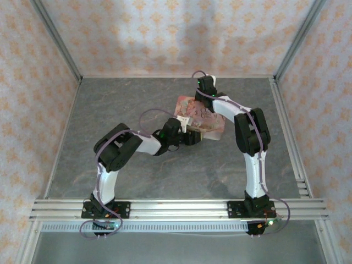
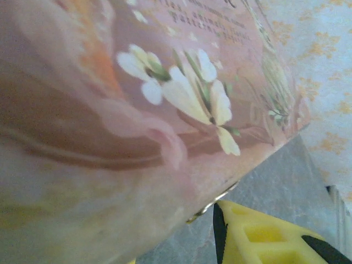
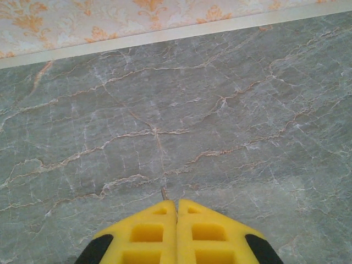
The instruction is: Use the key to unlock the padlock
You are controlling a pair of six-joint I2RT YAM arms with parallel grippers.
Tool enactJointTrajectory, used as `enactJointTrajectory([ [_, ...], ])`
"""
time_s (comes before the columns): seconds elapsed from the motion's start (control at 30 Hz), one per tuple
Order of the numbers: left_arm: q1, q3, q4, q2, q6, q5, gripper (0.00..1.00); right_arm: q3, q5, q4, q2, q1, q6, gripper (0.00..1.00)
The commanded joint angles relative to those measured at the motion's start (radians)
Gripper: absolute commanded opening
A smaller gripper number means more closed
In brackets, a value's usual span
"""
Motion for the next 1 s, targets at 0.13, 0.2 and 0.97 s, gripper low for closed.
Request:
enactJointTrajectory([
  [0.13,0.011,0.030,0.229,0.071,-0.044,0.076,0.36,-0.046,-0.018,-0.173,0.038,0.019,0.021,0.00],
  [0.2,0.012,0.020,0.231,0.072,-0.049,0.046,0.38,-0.045,-0.014,-0.177,0.041,0.018,0.020,0.00],
  [0.97,0.049,-0.041,0.102,-0.012,-0.018,0.009,0.13,-0.028,-0.014,-0.189,0.029,0.019,0.014,0.00],
])
